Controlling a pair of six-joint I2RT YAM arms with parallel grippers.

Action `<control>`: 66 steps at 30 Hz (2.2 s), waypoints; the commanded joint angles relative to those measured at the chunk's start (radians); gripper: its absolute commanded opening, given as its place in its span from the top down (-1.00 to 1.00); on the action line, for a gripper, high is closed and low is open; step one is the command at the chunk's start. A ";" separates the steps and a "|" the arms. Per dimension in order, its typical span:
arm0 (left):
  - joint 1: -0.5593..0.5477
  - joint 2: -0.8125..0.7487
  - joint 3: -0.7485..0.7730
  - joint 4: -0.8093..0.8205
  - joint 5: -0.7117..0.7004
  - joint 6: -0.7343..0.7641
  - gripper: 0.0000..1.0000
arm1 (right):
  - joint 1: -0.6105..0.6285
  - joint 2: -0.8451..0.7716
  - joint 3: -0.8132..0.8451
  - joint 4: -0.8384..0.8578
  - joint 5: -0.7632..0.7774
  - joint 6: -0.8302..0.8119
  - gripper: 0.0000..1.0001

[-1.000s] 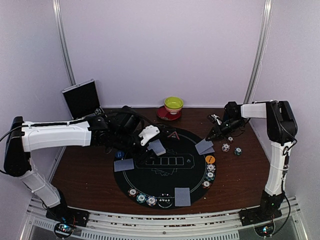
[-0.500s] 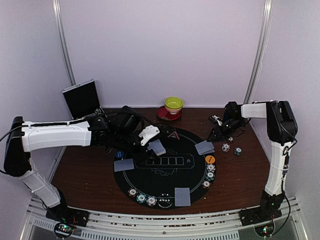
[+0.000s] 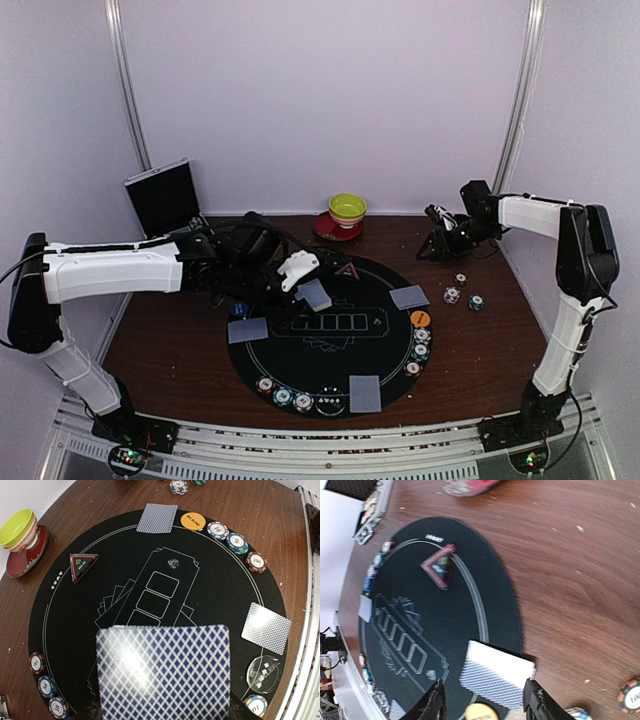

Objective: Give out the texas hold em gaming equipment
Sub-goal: Distribute the poker card in the big blind area, then pick up the poker card from the face-down deck piles.

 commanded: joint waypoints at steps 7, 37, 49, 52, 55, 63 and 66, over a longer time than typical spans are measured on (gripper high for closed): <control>-0.006 -0.018 -0.002 0.056 0.009 -0.008 -0.25 | 0.191 -0.066 0.060 0.119 -0.294 0.159 -0.14; -0.006 -0.034 -0.004 0.060 -0.011 -0.007 -0.25 | 0.513 0.081 0.082 0.285 -0.472 0.336 -0.19; -0.006 -0.035 -0.004 0.062 -0.012 -0.009 -0.25 | 0.567 0.107 0.098 0.287 -0.475 0.347 -0.19; -0.006 -0.033 -0.004 0.064 -0.010 -0.009 -0.25 | 0.574 0.112 0.095 0.318 -0.457 0.378 -0.17; -0.006 -0.033 -0.004 0.063 -0.010 -0.009 -0.25 | 0.576 0.126 0.090 0.361 -0.458 0.431 -0.15; -0.006 -0.033 -0.003 0.064 -0.010 -0.009 -0.25 | 0.577 0.162 0.104 0.315 -0.441 0.403 0.04; -0.006 -0.033 -0.003 0.065 -0.011 -0.009 -0.25 | 0.568 0.153 0.104 0.273 -0.410 0.358 0.16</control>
